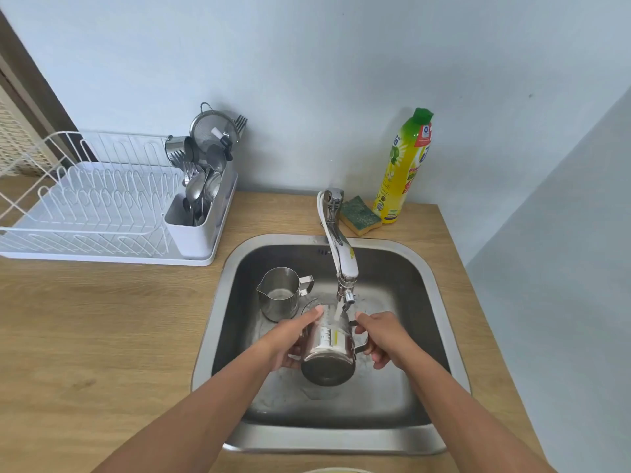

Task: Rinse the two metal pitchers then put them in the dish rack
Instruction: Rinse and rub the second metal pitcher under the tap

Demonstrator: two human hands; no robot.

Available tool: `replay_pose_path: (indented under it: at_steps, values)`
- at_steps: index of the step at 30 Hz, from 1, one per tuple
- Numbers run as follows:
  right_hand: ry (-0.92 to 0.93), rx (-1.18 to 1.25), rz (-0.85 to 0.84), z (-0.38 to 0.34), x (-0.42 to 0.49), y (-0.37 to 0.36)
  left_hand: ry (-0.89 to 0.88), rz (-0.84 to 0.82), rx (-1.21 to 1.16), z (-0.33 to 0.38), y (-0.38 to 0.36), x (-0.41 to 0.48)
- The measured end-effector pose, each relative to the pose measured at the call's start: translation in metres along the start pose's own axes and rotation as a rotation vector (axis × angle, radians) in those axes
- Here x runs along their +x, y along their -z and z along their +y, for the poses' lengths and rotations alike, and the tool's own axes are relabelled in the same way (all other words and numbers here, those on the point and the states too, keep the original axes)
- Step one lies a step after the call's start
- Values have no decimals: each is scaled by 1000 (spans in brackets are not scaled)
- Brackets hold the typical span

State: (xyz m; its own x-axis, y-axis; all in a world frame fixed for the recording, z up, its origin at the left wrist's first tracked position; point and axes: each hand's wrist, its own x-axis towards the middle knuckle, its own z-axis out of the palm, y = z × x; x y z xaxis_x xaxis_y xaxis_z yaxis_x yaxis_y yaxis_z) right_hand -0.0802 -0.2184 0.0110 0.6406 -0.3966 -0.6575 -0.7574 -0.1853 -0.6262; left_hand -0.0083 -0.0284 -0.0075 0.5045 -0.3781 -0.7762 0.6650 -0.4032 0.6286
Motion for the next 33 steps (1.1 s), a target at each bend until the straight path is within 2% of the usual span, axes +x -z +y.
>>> replay_pose_path:
  at_steps: [8,13,23,33]
  values:
    - [6,35,-40,15,-3,3,-135,-110,-14,-8,11,12]
    - [56,97,8,26,-3,6,-177,-158,77,-17,8,16]
    - [211,180,136,31,-8,20,-406,1,234,-18,-23,15]
    - [323,401,165,33,0,18,-732,244,581,7,-25,-1]
